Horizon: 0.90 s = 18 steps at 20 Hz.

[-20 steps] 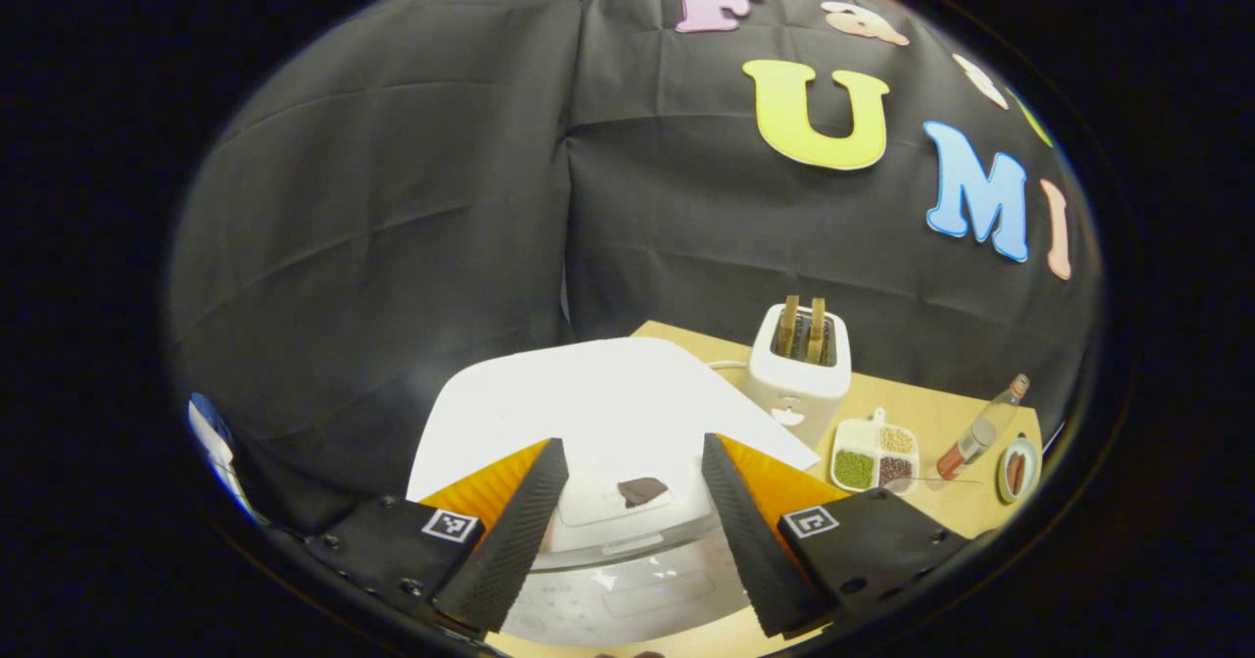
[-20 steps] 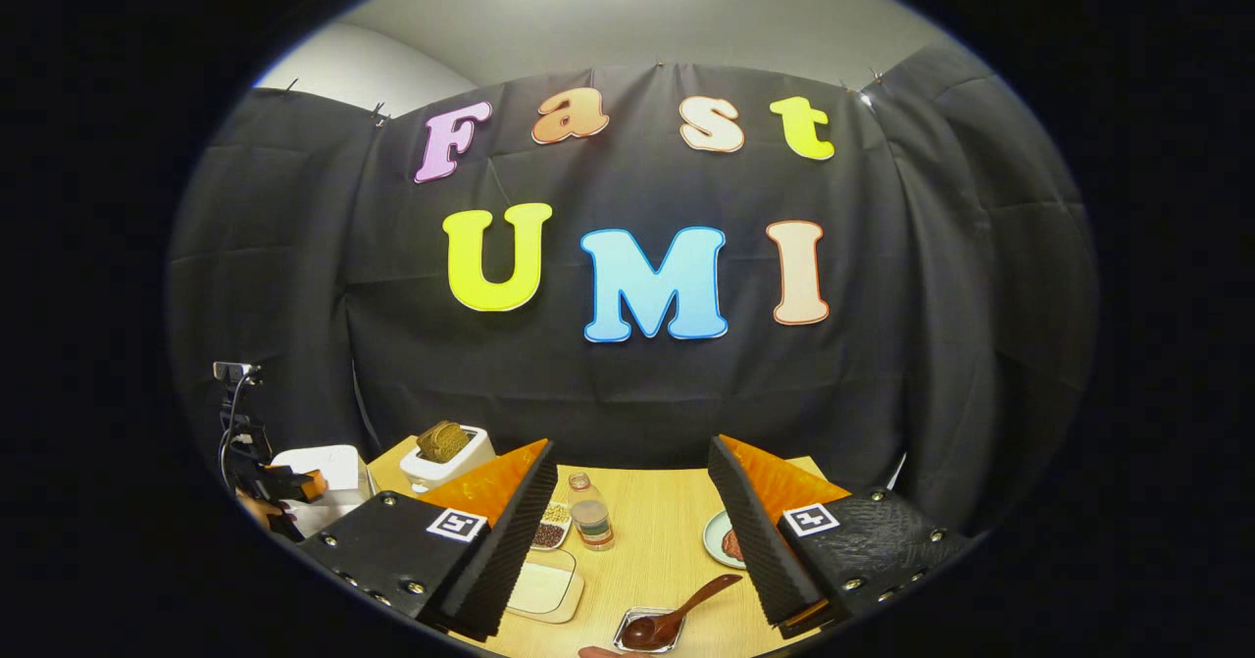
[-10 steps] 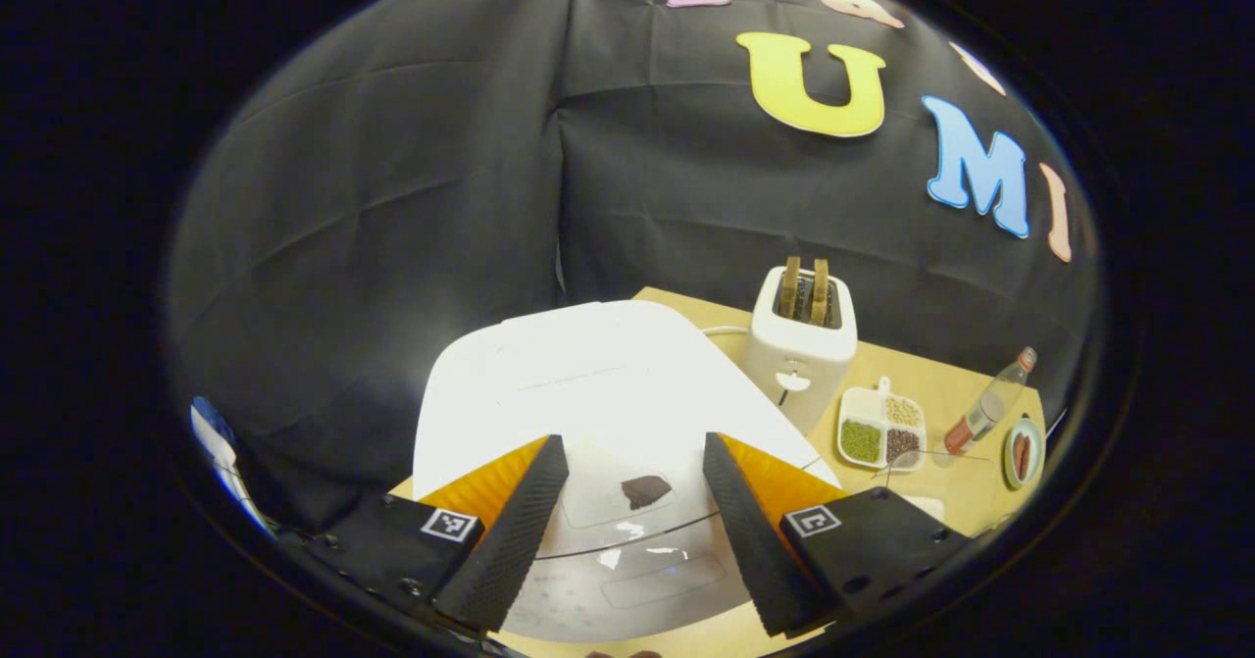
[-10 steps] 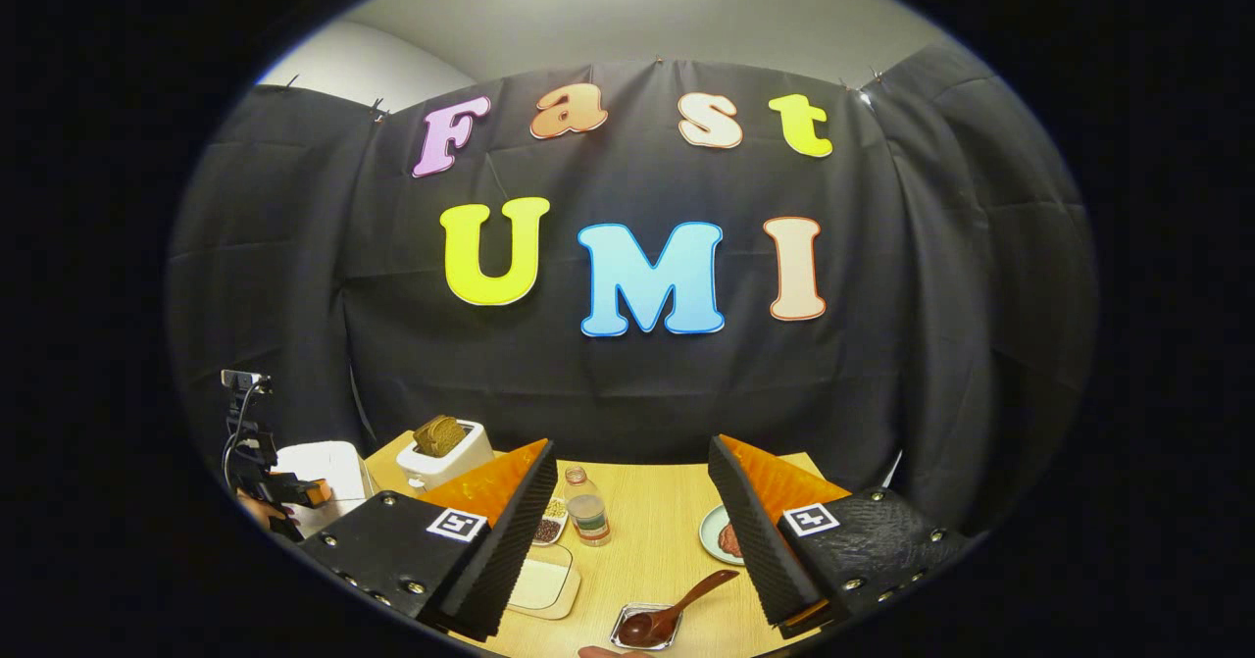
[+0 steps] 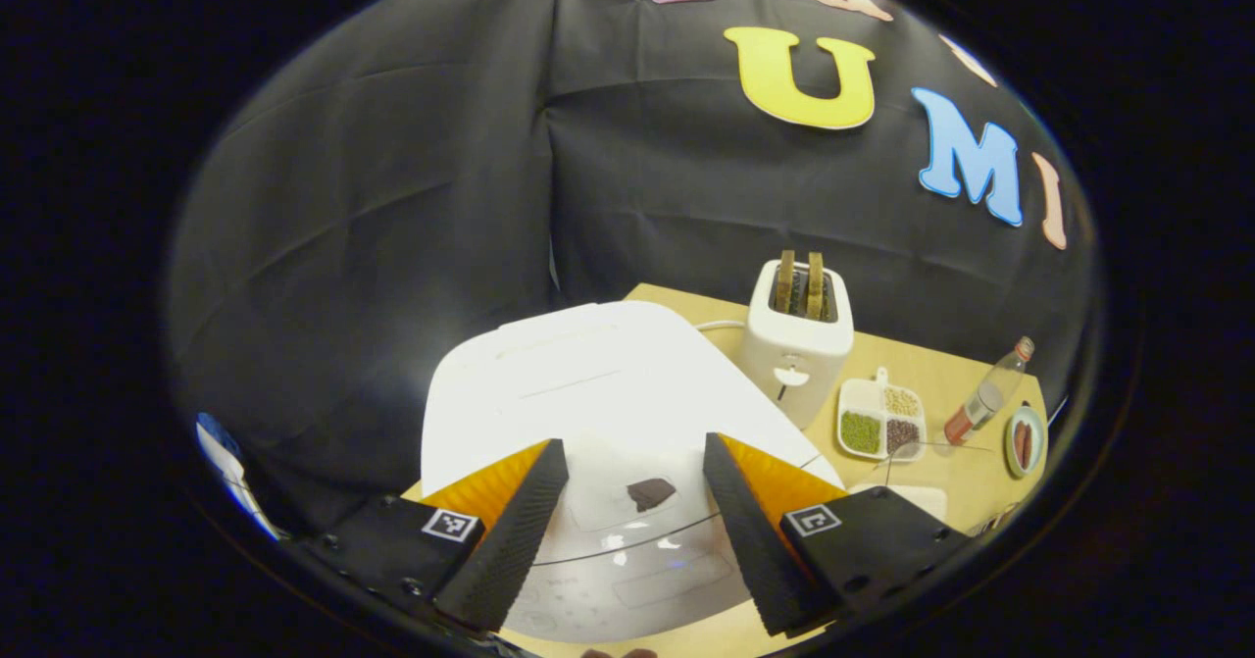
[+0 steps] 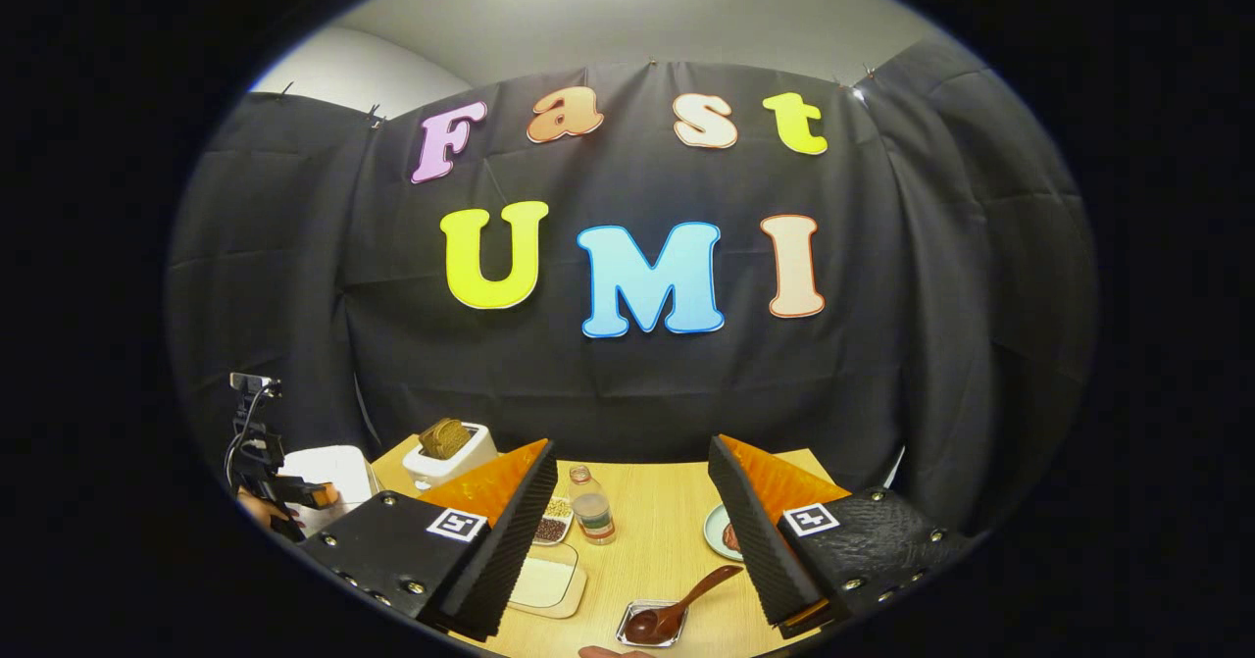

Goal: Close the left gripper, press the button to open the rice cooker; take a wooden spoon from the chopstick holder with the right hand, scoop a spoonful of rice and pour it into the rice cooker, then put the wooden spoon back into the chopstick holder.

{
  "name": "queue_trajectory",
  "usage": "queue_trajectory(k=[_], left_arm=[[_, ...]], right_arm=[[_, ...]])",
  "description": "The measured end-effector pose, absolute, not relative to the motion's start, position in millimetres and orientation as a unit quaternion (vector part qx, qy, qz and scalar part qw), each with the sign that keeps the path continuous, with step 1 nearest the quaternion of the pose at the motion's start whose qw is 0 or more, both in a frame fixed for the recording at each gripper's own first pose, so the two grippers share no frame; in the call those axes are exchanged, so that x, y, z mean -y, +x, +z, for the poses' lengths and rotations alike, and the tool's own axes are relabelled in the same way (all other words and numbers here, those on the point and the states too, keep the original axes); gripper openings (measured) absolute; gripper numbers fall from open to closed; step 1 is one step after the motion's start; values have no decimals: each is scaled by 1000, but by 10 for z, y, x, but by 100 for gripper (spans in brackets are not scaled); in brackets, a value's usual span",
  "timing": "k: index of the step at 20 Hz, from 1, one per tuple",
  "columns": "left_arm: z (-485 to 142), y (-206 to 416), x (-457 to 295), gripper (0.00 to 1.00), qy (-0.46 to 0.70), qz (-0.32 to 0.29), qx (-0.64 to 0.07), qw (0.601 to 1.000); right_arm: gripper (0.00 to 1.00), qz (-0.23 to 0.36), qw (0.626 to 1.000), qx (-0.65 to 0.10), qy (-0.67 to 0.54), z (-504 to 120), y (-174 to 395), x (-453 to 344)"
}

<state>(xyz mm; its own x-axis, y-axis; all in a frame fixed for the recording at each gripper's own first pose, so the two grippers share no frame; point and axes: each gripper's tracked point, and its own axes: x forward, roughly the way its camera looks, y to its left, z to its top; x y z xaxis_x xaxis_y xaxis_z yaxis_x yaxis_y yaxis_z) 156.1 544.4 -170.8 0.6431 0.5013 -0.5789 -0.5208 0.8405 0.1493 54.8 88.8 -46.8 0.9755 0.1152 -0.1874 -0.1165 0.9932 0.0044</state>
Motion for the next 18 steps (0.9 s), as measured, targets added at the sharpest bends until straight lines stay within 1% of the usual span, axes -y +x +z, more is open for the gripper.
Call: queue_trajectory(k=[1, 3, 8, 9, 10, 11, 12, 13, 14, 18], left_arm=[[-1555, 1591, -5480, 98, -3, 282, -298, 912], [-1220, 1684, -5333, 97, -4, 266, -264, 927], [-432, 1847, -4786, 96, -8, 220, -182, 958], [-285, 1879, -4657, 96, -7, 208, -168, 964], [-132, 1875, -4519, 96, -6, 195, -154, 969], [19, 1871, -4370, 96, -5, 183, -140, 973], [158, 1860, -4204, 94, -3, 171, -127, 977], [305, 1893, -4061, 96, 1, 158, -115, 981], [437, 1910, -3910, 96, 4, 143, -104, 984], [974, 1963, -3267, 96, 19, 84, -56, 995]], right_arm=[[94, 56, 994, -92, -3, -451, 533, -861], [94, 64, 994, -85, 5, -395, 489, -873], [94, 59, 996, -72, -5, -312, 439, -878], [90, 59, 996, -72, -6, -303, 423, -887], [94, 59, 996, -69, -6, -284, 408, -886], [94, 57, 996, -67, -6, -255, 399, -878], [94, 55, 996, -64, -5, -239, 397, -866], [90, 53, 997, -61, -4, -211, 387, -853], [94, 51, 997, -59, -3, -185, 387, -839], [94, 44, 998, -45, 3, -27, 396, -812]])
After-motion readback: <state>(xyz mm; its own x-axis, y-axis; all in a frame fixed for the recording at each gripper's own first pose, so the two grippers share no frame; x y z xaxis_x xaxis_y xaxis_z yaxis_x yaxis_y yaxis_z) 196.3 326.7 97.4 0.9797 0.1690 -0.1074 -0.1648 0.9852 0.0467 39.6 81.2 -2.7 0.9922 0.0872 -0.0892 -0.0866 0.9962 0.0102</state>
